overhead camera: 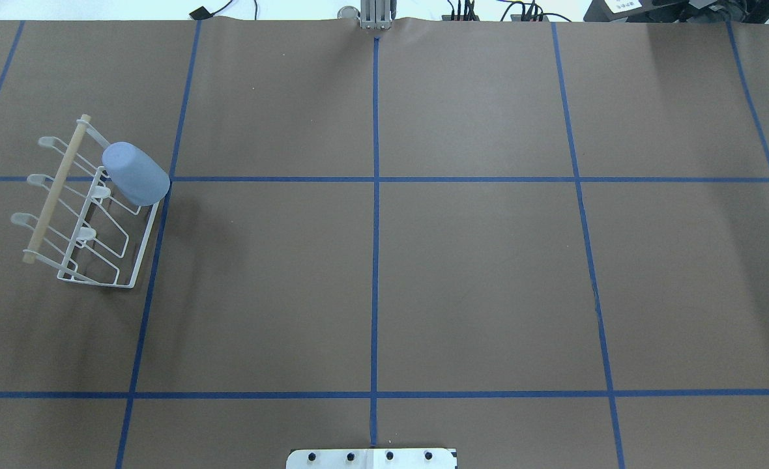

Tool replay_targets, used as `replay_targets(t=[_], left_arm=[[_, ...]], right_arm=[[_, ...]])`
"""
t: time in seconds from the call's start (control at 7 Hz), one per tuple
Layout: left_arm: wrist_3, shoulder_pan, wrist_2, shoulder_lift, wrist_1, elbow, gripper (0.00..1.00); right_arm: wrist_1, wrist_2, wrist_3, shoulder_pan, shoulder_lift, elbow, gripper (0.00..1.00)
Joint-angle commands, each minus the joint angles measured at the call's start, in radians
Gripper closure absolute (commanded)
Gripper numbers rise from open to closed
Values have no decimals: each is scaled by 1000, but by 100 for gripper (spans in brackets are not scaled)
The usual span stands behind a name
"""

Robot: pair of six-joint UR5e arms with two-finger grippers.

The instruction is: Hang cup on cup holder

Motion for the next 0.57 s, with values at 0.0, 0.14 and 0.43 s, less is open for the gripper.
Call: replay_targets(t=[0.0, 0.14, 0.43], left_arm=[[0, 1, 0, 1, 0, 1, 1], [0, 1, 0, 1, 0, 1, 1], [0, 1, 0, 1, 2, 3, 1]], right_arm=[[0, 0, 0, 0, 0, 0, 0], [0, -2, 0, 0, 2, 3, 0], [0, 0, 0, 0, -4, 17, 0]])
